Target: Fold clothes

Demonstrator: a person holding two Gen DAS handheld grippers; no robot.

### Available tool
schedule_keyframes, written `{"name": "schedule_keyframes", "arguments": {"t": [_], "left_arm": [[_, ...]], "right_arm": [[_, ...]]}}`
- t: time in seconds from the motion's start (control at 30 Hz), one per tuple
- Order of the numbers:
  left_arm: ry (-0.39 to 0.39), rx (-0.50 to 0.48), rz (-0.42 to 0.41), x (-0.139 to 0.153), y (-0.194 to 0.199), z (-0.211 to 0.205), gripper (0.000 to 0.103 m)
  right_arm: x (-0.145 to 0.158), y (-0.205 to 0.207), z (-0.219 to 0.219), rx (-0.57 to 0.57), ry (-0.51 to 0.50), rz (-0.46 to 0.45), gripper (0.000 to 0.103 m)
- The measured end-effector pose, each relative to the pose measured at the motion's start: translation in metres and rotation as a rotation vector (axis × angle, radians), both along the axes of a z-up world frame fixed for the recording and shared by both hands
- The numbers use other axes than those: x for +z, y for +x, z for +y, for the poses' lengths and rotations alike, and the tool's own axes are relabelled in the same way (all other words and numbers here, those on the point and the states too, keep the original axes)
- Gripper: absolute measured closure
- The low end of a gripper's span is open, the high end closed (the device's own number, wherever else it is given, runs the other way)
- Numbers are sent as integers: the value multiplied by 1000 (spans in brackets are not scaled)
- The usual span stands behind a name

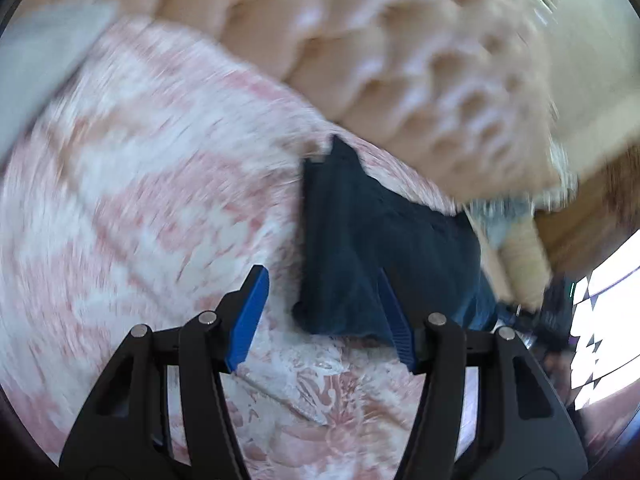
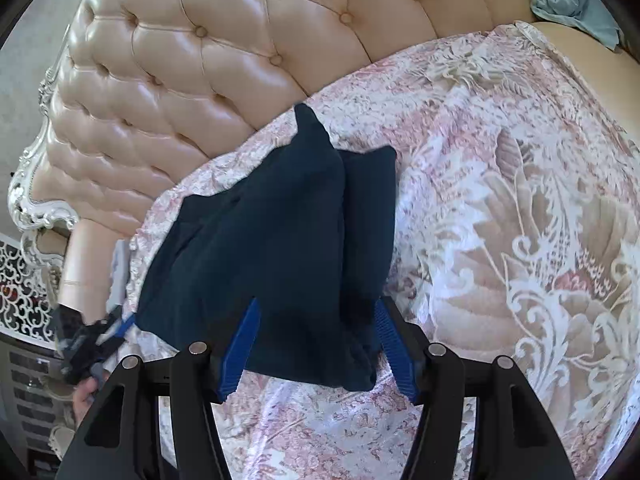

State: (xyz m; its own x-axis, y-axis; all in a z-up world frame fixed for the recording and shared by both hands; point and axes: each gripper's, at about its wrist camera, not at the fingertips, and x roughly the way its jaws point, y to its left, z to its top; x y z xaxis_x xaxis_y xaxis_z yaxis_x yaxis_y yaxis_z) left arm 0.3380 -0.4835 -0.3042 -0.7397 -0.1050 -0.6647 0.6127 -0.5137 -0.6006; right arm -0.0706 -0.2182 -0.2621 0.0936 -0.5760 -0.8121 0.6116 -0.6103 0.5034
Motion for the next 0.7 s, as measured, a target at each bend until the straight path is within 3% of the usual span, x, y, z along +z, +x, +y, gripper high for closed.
{"name": "schedule_keyframes", "arguments": {"t": [0.07,0.13,0.17,0.2,0.23,0.3,0.43,0.7], "left_arm": [[-8,-42,-56,-1,-14,0,43],[15,-48,-152,-11,-27,-5,43],[29,-65,-141,-13,-31,-7,44],[43,-82,-131,-15,-35,-8,62],[57,-99,-121,-17,-39,-10,91],[34,-101,-139,-14,-42,-8,91],[34,-82,-138,-11,-39,-7,91],[36,-68,-140,-16,-29,-7,91]], "right_arm": [[1,5,-1,17,13,33,44],[4,9,0,30,28,70,61],[2,8,0,30,35,63,64],[2,7,1,30,38,55,72],[3,7,3,32,36,50,82],[11,13,9,53,27,75,91],[19,31,17,88,27,107,92],[9,48,36,41,8,100,92]]}}
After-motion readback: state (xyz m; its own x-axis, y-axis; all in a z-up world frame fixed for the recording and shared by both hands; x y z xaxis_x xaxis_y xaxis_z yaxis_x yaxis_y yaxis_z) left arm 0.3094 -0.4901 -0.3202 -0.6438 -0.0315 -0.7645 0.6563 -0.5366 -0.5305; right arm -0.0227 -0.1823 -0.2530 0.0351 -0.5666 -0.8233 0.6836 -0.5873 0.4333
